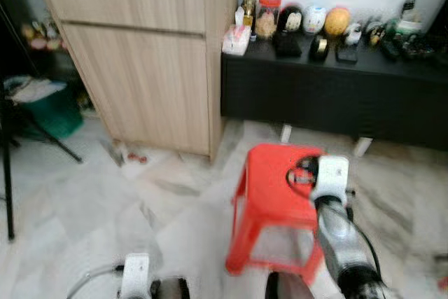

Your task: Hang keys on a hook

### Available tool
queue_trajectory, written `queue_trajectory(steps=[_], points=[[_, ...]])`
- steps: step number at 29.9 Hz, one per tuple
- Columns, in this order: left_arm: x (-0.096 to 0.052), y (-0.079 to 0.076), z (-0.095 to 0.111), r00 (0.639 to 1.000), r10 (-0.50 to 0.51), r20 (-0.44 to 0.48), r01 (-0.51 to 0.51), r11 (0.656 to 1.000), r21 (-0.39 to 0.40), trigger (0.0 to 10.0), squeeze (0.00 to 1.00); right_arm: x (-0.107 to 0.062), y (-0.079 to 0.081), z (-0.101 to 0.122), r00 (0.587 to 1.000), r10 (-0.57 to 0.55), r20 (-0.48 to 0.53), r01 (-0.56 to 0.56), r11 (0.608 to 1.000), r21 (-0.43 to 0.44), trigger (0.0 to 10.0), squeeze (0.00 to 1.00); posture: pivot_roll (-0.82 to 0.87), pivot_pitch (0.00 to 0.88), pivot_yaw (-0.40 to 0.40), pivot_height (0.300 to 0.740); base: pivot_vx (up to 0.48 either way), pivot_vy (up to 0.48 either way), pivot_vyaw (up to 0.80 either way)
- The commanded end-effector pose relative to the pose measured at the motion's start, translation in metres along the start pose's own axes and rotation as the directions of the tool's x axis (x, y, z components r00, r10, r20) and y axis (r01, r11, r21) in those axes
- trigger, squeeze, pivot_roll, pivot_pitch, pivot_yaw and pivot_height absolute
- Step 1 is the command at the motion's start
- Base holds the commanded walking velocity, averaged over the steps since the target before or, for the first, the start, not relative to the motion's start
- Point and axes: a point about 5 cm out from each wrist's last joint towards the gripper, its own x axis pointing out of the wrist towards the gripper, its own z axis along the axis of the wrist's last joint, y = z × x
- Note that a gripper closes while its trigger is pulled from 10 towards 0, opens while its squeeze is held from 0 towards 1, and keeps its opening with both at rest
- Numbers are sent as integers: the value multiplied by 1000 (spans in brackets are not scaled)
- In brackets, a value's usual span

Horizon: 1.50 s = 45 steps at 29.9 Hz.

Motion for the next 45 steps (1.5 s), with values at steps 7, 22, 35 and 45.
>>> queue_trajectory(steps=[7,22,35,45], points=[[-6,-15,-25,994,-38,-104,38,999,1,10000,0,8,0,15,998,-1,56,0,1000,17,10000,0,40,0,-57,605,0,0,0],[-5,-15,-21,995,-40,-94,41,999,8,10000,0,9,-1,18,998,3,70,-3,1000,11,10000,0,38,0,-52,695,0,0,0],[-4,-14,-19,996,-43,-84,44,999,9,10000,0,8,0,19,997,1,81,-2,1000,13,10000,0,39,0,-49,740,0,0,0],[-5,-16,-18,995,-50,-81,51,999,5,10000,0,9,-1,19,997,-9,75,8,1000,10,10000,0,37,0,-54,740,0,0,0]])
